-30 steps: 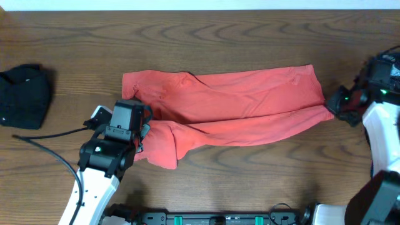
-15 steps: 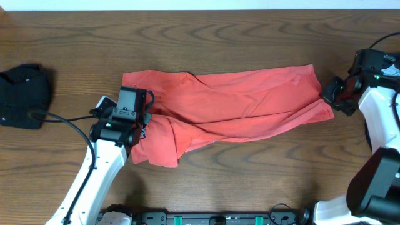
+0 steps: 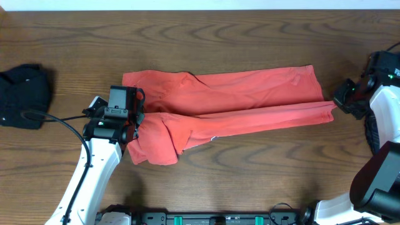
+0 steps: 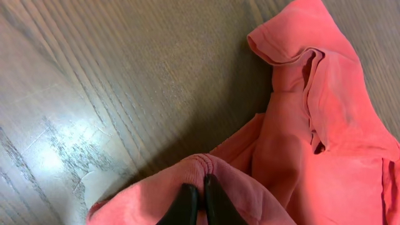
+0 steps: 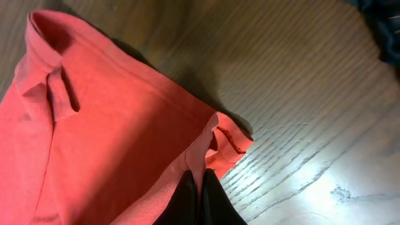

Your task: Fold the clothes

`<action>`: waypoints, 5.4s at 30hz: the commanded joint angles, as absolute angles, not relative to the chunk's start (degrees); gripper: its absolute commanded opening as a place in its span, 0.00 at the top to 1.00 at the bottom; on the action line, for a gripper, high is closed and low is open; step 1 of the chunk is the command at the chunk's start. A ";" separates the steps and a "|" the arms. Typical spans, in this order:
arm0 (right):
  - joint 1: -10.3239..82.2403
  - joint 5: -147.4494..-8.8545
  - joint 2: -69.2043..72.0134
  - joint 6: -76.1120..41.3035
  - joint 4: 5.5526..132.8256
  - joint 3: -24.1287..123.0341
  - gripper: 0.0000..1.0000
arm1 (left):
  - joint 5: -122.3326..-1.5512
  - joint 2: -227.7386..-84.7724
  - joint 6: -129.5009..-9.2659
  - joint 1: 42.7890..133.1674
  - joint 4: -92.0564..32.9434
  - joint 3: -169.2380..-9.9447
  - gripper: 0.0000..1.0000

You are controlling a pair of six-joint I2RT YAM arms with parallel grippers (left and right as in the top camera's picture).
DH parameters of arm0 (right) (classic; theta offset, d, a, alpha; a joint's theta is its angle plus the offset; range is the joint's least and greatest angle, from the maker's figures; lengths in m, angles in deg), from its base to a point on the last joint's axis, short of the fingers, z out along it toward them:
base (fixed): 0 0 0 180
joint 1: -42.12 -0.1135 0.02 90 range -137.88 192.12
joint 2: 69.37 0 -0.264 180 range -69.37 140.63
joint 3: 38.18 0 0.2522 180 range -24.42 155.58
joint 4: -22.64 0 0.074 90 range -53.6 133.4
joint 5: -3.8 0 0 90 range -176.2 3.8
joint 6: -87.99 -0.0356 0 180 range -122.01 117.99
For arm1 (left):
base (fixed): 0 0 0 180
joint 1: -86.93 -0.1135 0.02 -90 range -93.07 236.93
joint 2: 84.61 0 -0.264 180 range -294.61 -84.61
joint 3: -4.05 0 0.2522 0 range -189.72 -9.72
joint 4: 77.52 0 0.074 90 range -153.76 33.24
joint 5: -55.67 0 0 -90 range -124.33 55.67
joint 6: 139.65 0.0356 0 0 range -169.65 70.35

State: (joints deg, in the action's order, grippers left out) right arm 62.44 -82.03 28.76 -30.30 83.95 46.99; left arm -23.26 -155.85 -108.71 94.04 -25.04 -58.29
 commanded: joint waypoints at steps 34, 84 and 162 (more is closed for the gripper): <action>58.48 -78.21 37.70 -33.93 75.17 49.07 0.99 | -20.61 -166.82 -107.10 93.58 -29.70 -59.45 0.94; 47.95 -76.96 56.23 -10.48 96.00 81.27 0.41 | -29.46 -174.04 -90.16 91.22 -20.76 -75.52 0.51; 47.75 -78.91 57.65 -14.08 96.11 82.73 0.99 | -27.30 -174.08 -89.92 91.07 -17.20 -75.62 0.52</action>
State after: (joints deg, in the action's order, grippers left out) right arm 46.88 -79.04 59.18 -14.56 95.91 81.77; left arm -28.33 -173.66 -90.27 91.27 -17.59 -74.62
